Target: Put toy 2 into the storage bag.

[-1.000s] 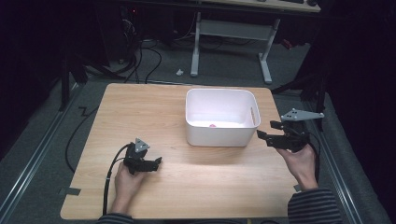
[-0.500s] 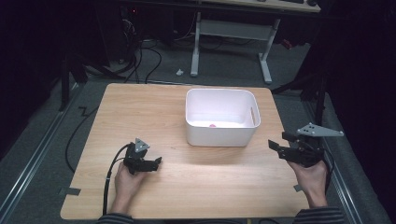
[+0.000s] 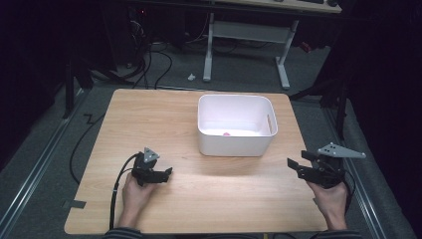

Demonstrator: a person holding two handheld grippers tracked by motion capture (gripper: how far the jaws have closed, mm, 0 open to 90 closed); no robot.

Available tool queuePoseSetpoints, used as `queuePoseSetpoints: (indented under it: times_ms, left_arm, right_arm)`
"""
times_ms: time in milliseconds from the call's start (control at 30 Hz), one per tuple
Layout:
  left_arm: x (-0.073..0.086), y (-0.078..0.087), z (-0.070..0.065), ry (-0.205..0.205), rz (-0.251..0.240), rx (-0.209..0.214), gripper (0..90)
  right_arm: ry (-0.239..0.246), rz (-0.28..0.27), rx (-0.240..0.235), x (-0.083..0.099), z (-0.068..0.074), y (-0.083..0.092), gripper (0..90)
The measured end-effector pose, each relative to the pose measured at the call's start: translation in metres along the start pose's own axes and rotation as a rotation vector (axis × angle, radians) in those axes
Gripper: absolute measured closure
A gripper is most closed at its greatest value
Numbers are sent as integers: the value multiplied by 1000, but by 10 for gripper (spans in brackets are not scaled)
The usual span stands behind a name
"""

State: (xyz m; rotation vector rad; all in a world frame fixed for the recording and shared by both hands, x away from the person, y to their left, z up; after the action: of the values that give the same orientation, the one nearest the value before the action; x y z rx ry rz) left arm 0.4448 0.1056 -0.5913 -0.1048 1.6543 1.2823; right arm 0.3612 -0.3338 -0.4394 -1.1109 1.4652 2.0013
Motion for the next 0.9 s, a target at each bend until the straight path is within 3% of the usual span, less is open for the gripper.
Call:
queuePoseSetpoints:
  times_ms: [900]
  left_arm:
    - [0,0,0,0,0,0,159]
  right_arm:
    - [-24,104,-13,47,3,-56,365]
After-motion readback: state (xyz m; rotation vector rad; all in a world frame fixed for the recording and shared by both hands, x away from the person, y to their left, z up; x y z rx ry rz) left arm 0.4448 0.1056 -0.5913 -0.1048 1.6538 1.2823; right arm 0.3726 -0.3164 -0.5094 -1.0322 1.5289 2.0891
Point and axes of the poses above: each handheld gripper's, and its own axes: y roughly backward along the jaws, x roughly out of its underside, z roughly to its left, the point moved 8 cm from there along -y, roughly forward along the jaws, and after that the axes turned 6 degrees about -y, right-handed, at the moved point
